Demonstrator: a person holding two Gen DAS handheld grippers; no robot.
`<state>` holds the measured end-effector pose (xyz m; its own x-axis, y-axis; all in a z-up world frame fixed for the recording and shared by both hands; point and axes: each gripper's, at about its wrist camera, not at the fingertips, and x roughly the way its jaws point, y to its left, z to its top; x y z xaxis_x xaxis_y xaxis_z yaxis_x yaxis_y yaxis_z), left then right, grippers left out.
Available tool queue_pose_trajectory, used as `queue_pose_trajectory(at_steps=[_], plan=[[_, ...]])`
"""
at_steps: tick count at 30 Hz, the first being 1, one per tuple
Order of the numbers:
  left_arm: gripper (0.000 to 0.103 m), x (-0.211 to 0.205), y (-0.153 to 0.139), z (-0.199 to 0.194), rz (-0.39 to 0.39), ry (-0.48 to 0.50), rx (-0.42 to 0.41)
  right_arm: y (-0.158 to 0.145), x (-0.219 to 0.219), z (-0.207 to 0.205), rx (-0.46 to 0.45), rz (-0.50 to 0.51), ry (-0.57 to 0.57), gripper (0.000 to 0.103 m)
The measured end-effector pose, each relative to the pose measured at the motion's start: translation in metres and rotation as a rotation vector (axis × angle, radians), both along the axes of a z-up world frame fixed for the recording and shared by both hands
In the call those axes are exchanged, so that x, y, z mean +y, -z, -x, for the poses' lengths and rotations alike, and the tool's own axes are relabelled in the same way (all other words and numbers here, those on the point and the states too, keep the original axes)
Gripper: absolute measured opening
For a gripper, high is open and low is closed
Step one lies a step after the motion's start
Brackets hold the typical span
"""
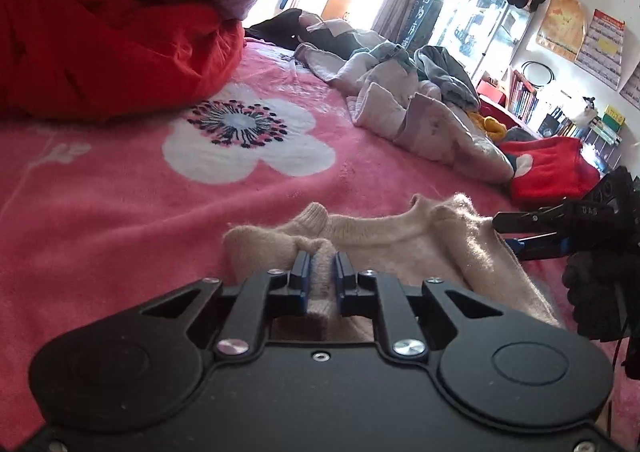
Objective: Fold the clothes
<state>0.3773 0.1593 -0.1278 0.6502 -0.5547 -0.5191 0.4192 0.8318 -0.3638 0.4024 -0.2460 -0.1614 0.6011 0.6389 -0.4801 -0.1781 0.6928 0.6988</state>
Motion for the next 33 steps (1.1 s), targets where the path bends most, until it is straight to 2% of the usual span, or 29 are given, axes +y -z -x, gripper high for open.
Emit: queue_pose_trajectory(at_steps=[3, 7, 10, 11, 12, 13, 14, 16, 17, 21, 23, 24, 25, 26, 28, 30, 33], plan=[[0.012, -0.001, -0.002, 0.002, -0.021, -0.002, -0.010, 0.000, 0.001, -0.001, 0.003, 0.003, 0.001, 0.071], [0.025, 0.008, -0.018, 0.011, -0.024, -0.028, -0.070, -0.001, 0.001, -0.003, 0.003, 0.005, -0.002, 0.071], [0.024, 0.017, -0.032, 0.019, -0.020, -0.051, -0.127, -0.002, 0.001, -0.005, -0.007, 0.019, -0.020, 0.071], [0.020, 0.019, -0.037, 0.022, -0.019, -0.059, -0.146, -0.002, 0.002, -0.006, -0.010, 0.019, -0.024, 0.071], [0.009, 0.016, -0.033, 0.021, -0.035, -0.046, -0.149, -0.001, 0.002, -0.008, -0.013, 0.020, -0.029, 0.071], [0.006, 0.012, -0.030, 0.020, -0.050, -0.033, -0.152, -0.001, 0.002, -0.009, -0.017, 0.020, -0.034, 0.071], [0.006, 0.008, -0.026, 0.019, -0.066, -0.021, -0.154, 0.000, 0.003, -0.012, -0.015, 0.016, -0.041, 0.072], [0.005, -0.012, -0.007, 0.013, -0.220, -0.014, -0.120, 0.002, 0.004, -0.017, -0.006, 0.011, -0.059, 0.076], [0.004, -0.017, 0.000, 0.013, -0.241, -0.013, -0.139, 0.003, 0.006, -0.020, 0.000, 0.010, -0.070, 0.077], [0.005, -0.011, -0.005, 0.010, -0.206, -0.030, -0.125, 0.000, 0.015, -0.027, -0.005, 0.069, -0.115, 0.080], [0.007, 0.000, -0.011, 0.010, -0.146, -0.038, -0.099, -0.003, 0.018, -0.028, -0.009, 0.089, -0.128, 0.080], [0.018, 0.007, -0.014, 0.010, -0.108, -0.053, -0.094, -0.005, 0.019, -0.028, -0.011, 0.099, -0.135, 0.080], [0.042, 0.016, -0.017, 0.011, -0.055, -0.080, -0.084, -0.005, 0.018, -0.028, -0.010, 0.092, -0.134, 0.080], [0.052, 0.026, -0.020, 0.011, -0.001, -0.107, -0.074, -0.004, 0.017, -0.029, -0.010, 0.085, -0.133, 0.080], [0.060, 0.042, -0.020, 0.012, 0.105, -0.132, -0.048, -0.004, 0.015, -0.029, -0.008, 0.072, -0.130, 0.080], [0.066, 0.050, -0.016, 0.007, 0.156, -0.152, -0.001, -0.002, 0.012, -0.031, -0.006, 0.051, -0.128, 0.080], [0.066, 0.048, -0.003, -0.003, 0.176, -0.123, 0.074, 0.003, 0.008, -0.037, -0.002, 0.011, -0.132, 0.080]])
